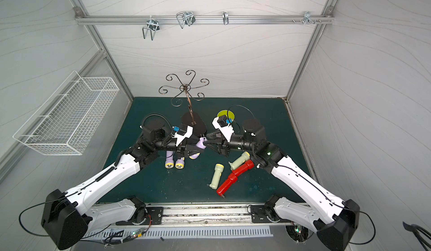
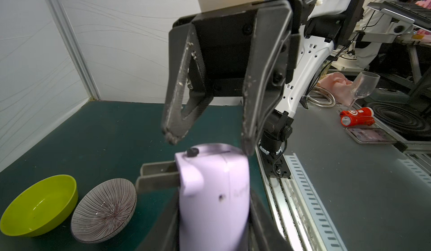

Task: Close the plug at the bottom of the flashlight
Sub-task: Close the plug of the flashlight.

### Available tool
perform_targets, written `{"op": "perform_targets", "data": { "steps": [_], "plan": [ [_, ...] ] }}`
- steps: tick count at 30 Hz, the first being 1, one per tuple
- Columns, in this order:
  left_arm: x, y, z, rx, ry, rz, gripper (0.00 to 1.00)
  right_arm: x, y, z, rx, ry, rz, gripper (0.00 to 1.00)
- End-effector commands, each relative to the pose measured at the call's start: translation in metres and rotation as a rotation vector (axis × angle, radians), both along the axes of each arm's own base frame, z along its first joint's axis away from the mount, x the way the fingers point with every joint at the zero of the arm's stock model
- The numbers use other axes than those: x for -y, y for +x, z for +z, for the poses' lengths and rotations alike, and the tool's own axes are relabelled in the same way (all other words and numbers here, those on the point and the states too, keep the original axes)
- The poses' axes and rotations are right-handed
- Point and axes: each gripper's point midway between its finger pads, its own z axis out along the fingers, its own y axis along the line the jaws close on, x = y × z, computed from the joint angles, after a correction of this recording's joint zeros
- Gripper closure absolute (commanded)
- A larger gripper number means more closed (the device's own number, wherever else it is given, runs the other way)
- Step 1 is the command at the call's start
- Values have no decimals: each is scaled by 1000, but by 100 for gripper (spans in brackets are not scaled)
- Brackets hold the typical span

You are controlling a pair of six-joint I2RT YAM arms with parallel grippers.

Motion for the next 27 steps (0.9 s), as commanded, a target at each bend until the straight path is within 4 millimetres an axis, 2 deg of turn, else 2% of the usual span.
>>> {"op": "perform_targets", "data": {
  "steps": [1,5,8,15,19,27],
  "plan": [
    [-2,-6,16,55,-22,-74,100,8,11,2,182,-85,-72,55],
    [-6,-4,14,46,-4,-83,100,4,12,2,241,-112,-63,55],
    [-8,1,13,36,-4,-77,100,-1,10,3,282,-132,-43,51],
    [-10,3,10,23,-4,-82,100,-14,-7,5,351,-175,22,41],
    [-11,2,11,22,-2,-83,100,-20,-12,-3,366,-221,44,47],
    [-12,1,11,21,-1,-88,100,-29,-16,-20,374,-283,61,51]
  ]
}}
